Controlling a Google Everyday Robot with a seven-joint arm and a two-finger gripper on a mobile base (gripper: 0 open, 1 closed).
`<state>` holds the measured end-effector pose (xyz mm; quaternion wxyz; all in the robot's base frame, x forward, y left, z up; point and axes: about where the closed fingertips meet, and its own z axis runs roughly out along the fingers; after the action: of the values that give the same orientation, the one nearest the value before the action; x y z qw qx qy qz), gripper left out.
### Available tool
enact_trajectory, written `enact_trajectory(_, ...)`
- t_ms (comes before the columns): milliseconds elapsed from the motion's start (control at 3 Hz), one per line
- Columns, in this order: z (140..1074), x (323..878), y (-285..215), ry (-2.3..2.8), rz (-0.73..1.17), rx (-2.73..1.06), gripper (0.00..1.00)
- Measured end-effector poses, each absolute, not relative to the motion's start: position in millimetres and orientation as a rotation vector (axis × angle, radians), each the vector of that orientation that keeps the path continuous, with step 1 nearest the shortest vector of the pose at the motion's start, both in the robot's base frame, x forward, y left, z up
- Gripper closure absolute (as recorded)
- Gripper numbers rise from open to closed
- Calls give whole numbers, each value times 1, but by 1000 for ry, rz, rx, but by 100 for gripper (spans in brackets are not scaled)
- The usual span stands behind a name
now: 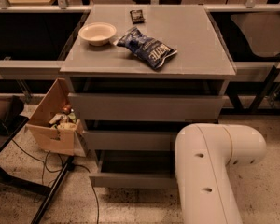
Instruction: Open bottom drawer
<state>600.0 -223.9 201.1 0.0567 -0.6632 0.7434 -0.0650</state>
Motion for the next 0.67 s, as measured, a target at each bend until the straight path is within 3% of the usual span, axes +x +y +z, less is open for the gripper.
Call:
enact_trajectory(333,201,581,-232,2293,-178,-2007,100)
enact_trajectory(667,201,581,-232,2293,-177,-2007,74)
